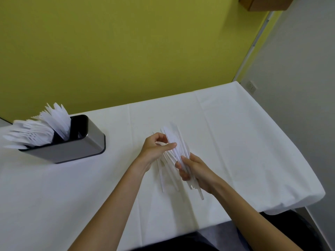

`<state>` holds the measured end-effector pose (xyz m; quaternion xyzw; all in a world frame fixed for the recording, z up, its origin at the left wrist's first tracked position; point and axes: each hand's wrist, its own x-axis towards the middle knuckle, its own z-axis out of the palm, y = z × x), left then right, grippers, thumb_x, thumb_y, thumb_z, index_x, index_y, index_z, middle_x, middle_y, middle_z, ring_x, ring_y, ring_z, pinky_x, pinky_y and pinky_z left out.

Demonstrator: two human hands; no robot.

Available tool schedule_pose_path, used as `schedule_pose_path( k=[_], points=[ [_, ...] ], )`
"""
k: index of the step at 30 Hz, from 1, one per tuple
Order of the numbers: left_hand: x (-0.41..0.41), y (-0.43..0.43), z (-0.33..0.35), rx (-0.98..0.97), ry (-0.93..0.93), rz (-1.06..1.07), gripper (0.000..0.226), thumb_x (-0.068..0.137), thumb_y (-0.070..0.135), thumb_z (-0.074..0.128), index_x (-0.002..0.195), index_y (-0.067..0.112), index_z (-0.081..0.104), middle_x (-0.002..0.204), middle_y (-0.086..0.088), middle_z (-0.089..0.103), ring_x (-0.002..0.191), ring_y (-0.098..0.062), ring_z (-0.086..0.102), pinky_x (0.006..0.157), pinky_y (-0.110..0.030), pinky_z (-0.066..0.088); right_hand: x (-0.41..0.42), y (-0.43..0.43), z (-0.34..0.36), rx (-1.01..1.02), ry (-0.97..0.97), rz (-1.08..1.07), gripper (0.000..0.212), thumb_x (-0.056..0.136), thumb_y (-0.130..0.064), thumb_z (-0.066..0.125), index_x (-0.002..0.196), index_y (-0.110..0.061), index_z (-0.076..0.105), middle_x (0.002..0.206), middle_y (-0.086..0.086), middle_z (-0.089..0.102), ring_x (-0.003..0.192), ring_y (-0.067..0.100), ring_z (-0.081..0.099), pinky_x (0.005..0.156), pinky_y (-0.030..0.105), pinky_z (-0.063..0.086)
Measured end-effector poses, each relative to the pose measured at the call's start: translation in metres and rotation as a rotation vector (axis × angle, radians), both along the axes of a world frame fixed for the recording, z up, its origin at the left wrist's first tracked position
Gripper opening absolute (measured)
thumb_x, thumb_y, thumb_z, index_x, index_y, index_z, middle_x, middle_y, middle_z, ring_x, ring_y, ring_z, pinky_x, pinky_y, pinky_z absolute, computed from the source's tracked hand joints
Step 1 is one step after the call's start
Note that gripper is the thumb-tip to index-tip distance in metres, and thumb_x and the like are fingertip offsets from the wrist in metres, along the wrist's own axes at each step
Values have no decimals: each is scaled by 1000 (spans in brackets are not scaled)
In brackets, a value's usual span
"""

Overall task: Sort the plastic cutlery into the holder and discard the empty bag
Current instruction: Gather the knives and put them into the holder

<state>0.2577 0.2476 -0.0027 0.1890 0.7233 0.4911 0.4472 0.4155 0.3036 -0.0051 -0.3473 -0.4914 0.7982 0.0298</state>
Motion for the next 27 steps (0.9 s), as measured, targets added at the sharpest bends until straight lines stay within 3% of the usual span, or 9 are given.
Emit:
schedule_pose_path(
  k=[4, 7, 9, 12, 15, 18, 22, 25, 27],
  points=[
    [-5, 3, 2, 47, 1, -58, 59, 75, 27, 80, 122, 32, 45, 121, 2, 54, 90, -18, 60, 62, -24, 47, 3, 0, 3, 78, 15, 45, 24, 101, -33, 39, 93, -13, 48, 67, -1, 43, 48, 10, 31, 48, 22, 28],
    [-8, 5, 7, 107, -18, -100, 62, 76, 49, 71, 127, 53, 37, 137, 0, 46, 120, -21, 50, 65, -23, 52, 4, 2, 5, 192, -28, 153, 23, 97, -25, 52, 101, -3, 48, 60, -3, 43, 45, 11, 34, 46, 24, 29],
    [-9, 7, 9, 131, -8, -96, 57, 79, 53, 65, 127, 56, 34, 137, -3, 48, 126, -18, 44, 62, -19, 52, 3, 4, 7, 226, -57, 184, 30, 95, -24, 57, 109, 1, 47, 52, -8, 43, 42, 12, 36, 46, 25, 32],
    [-8, 11, 11, 143, 74, -79, 39, 89, 35, 63, 123, 44, 45, 117, -5, 55, 98, -17, 56, 52, -17, 46, 0, 7, 12, 246, -53, 225, 28, 93, -25, 59, 102, -1, 48, 50, -7, 41, 40, 14, 39, 49, 24, 36],
    [-8, 14, 13, 171, 70, -46, 19, 87, 25, 67, 103, 28, 56, 85, -5, 57, 67, -15, 56, 45, -21, 41, -3, 10, 15, 207, -43, 252, 17, 93, -21, 59, 92, -7, 49, 56, -2, 46, 41, 14, 41, 49, 24, 37],
    [-9, 15, 16, 163, 71, -77, 16, 85, 21, 70, 90, 17, 55, 81, -7, 60, 60, -13, 57, 43, -22, 40, -6, 12, 16, 166, -50, 264, 17, 92, -18, 58, 99, -3, 52, 63, 1, 50, 41, 12, 39, 48, 25, 33],
    [-7, 16, 20, 131, 142, -203, 20, 86, 27, 68, 85, 14, 54, 73, -6, 59, 55, -11, 55, 41, -21, 40, -10, 16, 18, 104, -34, 238, 6, 93, -14, 54, 97, -11, 51, 55, -4, 41, 42, 12, 29, 45, 24, 26],
    [-8, 17, 22, 130, 150, -209, 19, 86, 25, 69, 86, 13, 53, 68, -5, 57, 51, -14, 55, 40, -22, 40, -12, 15, 20, 125, -21, 232, 11, 94, -15, 54, 103, -11, 56, 57, -4, 42, 43, 12, 30, 45, 24, 29],
    [-10, 17, 22, 129, 142, -212, 19, 84, 23, 71, 88, 14, 54, 69, -5, 57, 50, -14, 56, 40, -22, 40, -12, 15, 21, 167, -15, 242, 14, 93, -16, 54, 106, -20, 60, 63, -1, 46, 43, 13, 36, 48, 26, 35]
  ],
)
